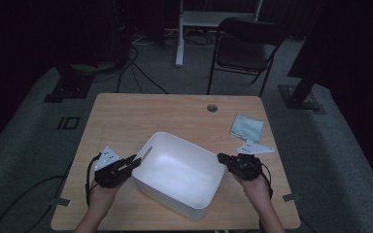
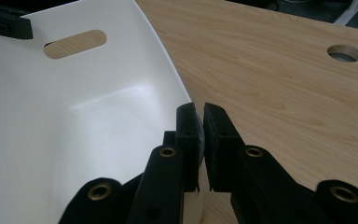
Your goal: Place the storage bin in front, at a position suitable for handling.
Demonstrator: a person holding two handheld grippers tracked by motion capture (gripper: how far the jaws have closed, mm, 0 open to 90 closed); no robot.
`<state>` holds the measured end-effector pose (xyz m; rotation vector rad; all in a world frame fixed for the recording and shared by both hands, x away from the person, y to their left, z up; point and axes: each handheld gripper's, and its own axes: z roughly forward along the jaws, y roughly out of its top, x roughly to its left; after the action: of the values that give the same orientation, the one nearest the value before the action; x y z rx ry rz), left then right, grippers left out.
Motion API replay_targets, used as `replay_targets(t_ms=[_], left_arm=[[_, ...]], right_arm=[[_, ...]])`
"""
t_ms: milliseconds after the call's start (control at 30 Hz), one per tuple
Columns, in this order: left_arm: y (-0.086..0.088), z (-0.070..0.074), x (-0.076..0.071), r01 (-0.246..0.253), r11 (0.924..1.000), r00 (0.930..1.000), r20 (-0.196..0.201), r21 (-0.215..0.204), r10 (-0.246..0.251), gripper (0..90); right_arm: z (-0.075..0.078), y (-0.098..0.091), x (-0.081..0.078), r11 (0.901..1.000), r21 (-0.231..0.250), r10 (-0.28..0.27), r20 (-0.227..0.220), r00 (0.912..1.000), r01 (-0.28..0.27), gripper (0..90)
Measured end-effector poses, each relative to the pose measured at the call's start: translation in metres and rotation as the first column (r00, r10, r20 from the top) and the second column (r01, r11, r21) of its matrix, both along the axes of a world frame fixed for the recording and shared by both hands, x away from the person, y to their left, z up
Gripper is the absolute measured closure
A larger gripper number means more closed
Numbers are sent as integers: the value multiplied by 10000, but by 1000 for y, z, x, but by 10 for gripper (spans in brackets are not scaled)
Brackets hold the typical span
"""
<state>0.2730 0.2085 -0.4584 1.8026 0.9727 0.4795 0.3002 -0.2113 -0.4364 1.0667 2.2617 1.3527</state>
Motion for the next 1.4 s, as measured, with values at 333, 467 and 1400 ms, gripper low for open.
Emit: replay_targets(t_ms=[333,467,1400], left_arm=[[-1,0,-6,-365,9992,9992,147,142,362,754],[-1,0,-9,-528,9985,9984,185,144,526,754],[2,-3,-24,-968,9953,9946,358,-82,970,727]], right_arm=[[1,4,11,9997,-125,187,17,9998,-187,855],[1,5,15,9997,-57,250,10,9997,-250,855],[1,12,40,9967,117,811,-212,9965,-808,851]])
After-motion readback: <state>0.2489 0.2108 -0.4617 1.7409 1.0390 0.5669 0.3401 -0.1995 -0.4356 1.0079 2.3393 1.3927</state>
